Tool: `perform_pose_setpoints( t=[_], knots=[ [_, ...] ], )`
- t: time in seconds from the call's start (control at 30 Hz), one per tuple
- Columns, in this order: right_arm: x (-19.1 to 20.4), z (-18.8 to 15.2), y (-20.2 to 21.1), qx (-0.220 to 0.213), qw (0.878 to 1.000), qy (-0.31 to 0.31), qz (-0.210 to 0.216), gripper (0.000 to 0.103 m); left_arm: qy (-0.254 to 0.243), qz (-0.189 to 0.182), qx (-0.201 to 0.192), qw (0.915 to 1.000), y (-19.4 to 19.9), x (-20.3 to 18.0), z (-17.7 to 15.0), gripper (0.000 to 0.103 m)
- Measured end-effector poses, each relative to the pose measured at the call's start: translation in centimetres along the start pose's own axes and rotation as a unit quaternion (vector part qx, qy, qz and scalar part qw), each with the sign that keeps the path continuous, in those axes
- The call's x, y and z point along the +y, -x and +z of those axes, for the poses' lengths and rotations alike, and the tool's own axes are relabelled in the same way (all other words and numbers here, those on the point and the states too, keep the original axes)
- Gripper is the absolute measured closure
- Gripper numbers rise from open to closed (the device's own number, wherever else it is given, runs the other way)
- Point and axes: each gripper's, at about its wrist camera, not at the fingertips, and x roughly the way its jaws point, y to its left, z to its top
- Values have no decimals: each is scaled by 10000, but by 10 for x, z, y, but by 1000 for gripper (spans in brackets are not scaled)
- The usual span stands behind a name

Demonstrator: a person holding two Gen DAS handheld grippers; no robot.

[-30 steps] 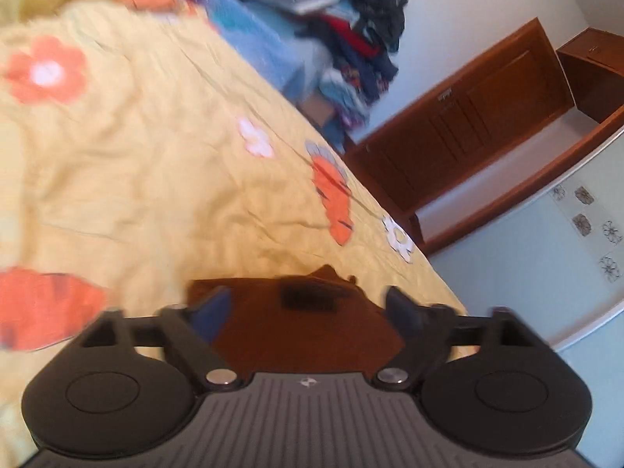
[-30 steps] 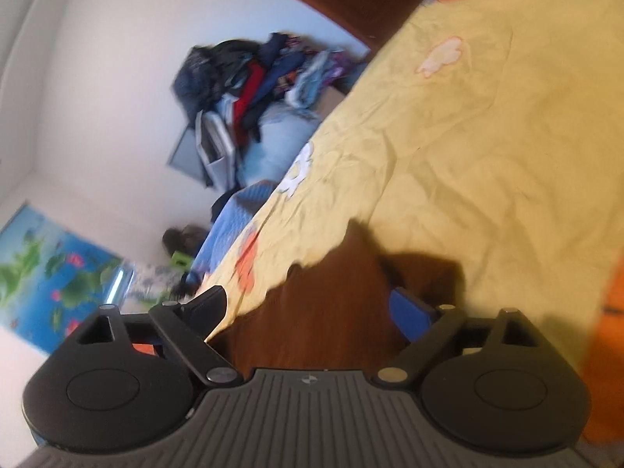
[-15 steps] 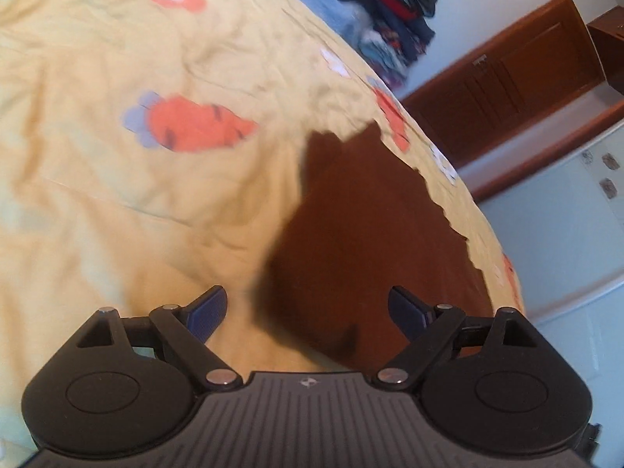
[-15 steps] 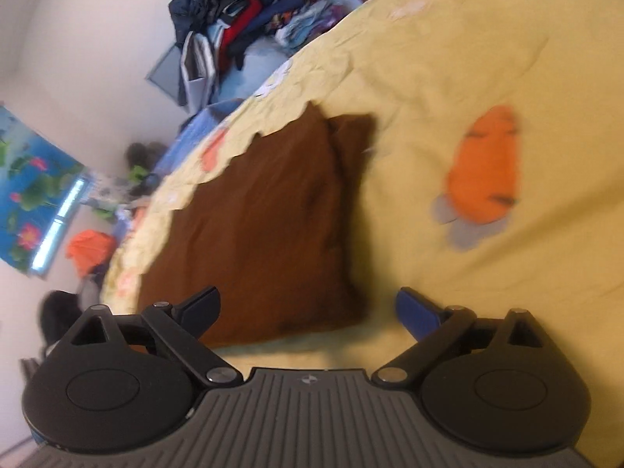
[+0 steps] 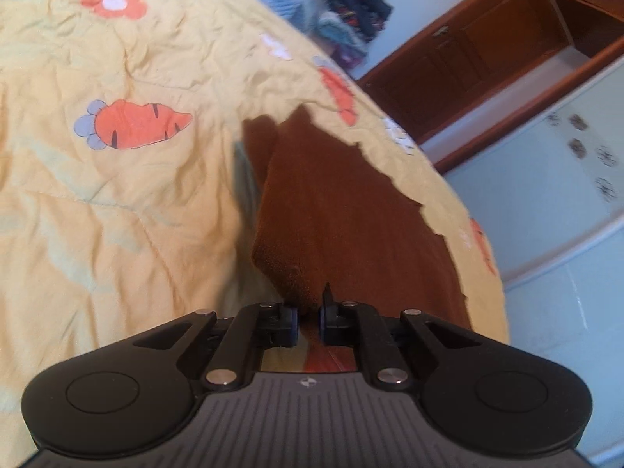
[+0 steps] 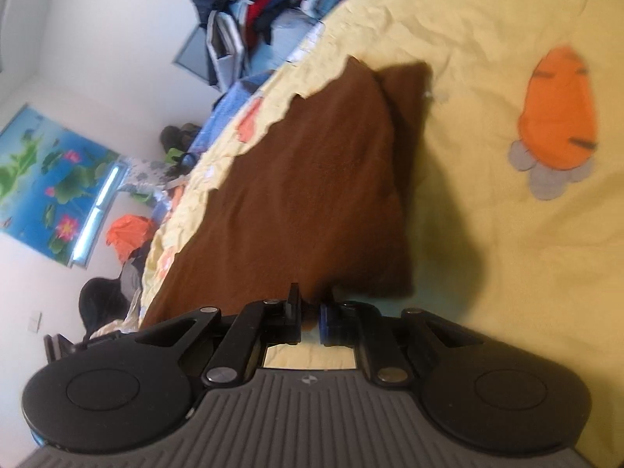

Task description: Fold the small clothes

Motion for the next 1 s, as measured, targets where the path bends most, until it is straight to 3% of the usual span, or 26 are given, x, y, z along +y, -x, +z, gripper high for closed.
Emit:
perform_pose_setpoints(
  t=[0.13, 0.2, 0.23, 0.3, 0.33, 0.37, 0.4, 0.43, 0.53, 0.6, 0.73, 0.77, 0.8, 0.83, 1.0],
  knots=[
    [-3, -25, 47, -12, 9997, 84, 230, 96, -126, -98, 174, 9997, 39, 13, -46, 94],
    [-12, -45, 70, 12, 9996, -3, 271, 96, -301, 228, 245, 9990, 45, 27, -68, 93],
    [-15, -55, 78, 54, 9998, 7, 167, 96, -384, 358, 217, 9984, 48, 33, -76, 93],
    [-19, -63, 92, -55, 9999, 5, -85, 84, -246, 487, 202, 9983, 56, 46, -81, 90],
    [-20, -60, 96, -144, 9996, 25, -245, 78, -28, 428, 273, 9987, 57, 52, -78, 81],
    [-21, -52, 96, -182, 9991, -56, -366, 51, 209, 288, 345, 9988, 57, 58, -74, 72],
    [-25, -43, 95, -270, 9987, -242, -351, 32, 452, 86, 397, 9982, 54, 63, -69, 44],
    [-30, -35, 92, -403, 9982, -396, -218, 30, 621, -86, 359, 9974, 52, 65, -66, 20],
    [-41, -15, 67, -441, 9946, -937, 10, 31, 883, -267, 180, 9956, 41, 62, -60, 14],
    [-44, -5, 40, -312, 9931, -1126, -62, 34, 1010, -349, 157, 9942, 31, 59, -55, 14],
    [-38, -1, 9, -463, 9915, -1214, 14, 42, 1111, -371, 88, 9931, 14, 46, -54, 18],
    [-36, -2, 4, -507, 9917, -1181, 1, 56, 980, -242, 76, 9949, 12, 39, -54, 27],
    [-36, -2, -2, -493, 9919, -1173, 55, 88, 774, -54, 168, 9968, 7, 33, -55, 73],
    [-36, -3, -10, -385, 9921, -1186, 140, 89, 594, 206, 337, 9975, 0, 29, -56, 92],
    [-26, -22, 8, -499, 9956, -762, 225, 90, 128, 233, 260, 9993, 24, 23, -60, 94]
  ],
)
